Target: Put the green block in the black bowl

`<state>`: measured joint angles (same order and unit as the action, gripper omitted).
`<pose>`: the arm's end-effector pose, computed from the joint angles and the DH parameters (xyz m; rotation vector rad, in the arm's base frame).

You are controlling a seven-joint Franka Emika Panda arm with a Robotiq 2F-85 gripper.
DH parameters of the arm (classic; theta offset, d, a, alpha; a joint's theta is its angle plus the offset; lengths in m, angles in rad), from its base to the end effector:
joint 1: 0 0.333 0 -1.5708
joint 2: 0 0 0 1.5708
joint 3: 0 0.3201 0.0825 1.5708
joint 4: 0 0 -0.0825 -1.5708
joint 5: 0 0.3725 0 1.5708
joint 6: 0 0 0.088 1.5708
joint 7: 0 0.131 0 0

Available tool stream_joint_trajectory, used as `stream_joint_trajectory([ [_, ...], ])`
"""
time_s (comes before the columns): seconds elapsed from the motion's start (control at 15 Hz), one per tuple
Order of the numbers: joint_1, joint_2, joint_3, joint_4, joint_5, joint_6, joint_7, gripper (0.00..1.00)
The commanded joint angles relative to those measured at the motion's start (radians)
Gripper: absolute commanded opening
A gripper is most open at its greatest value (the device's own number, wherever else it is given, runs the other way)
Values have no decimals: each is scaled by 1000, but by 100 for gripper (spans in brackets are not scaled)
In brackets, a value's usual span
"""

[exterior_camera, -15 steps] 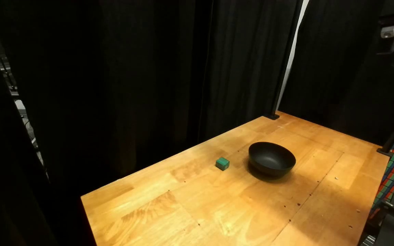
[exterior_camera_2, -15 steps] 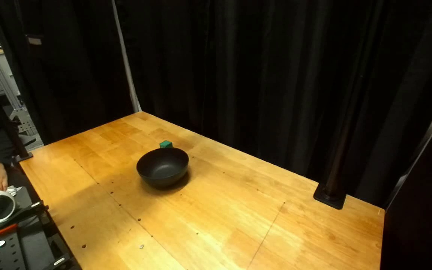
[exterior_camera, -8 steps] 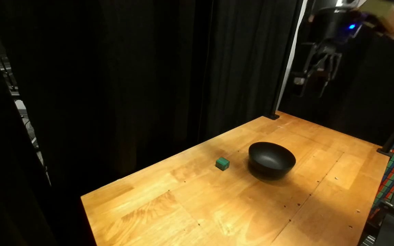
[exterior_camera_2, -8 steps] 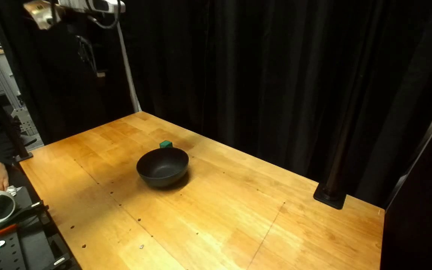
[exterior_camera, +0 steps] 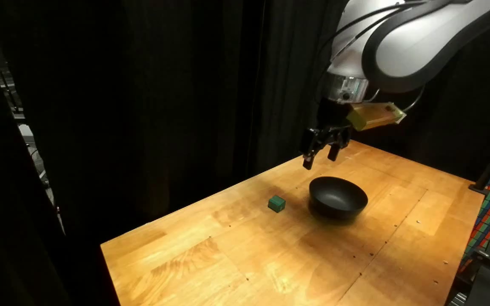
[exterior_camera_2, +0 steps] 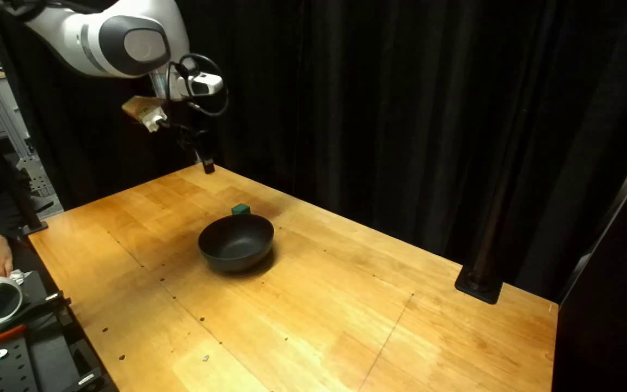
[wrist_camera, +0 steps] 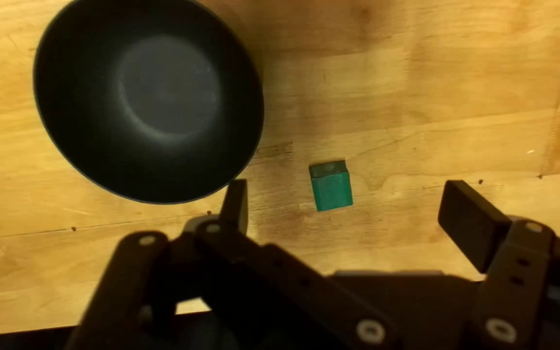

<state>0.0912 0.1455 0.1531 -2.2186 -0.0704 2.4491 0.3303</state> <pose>0.5311 0.1309 0.3080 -3.1373 0.0570 -0.1425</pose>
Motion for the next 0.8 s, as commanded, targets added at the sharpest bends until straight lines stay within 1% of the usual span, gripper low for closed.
stream_joint_trajectory([
  [0.0, 61, 143, -57, 80, -116, 76, 120, 100],
  [0.13, 99, 204, -95, 113, -168, 94, 168, 100],
  [0.27, 133, 260, -126, 149, -186, 105, 199, 100],
  [0.6, 200, 390, -173, 264, -178, 88, 208, 100],
  [0.73, 217, 432, -188, 309, -169, 84, 203, 100],
])
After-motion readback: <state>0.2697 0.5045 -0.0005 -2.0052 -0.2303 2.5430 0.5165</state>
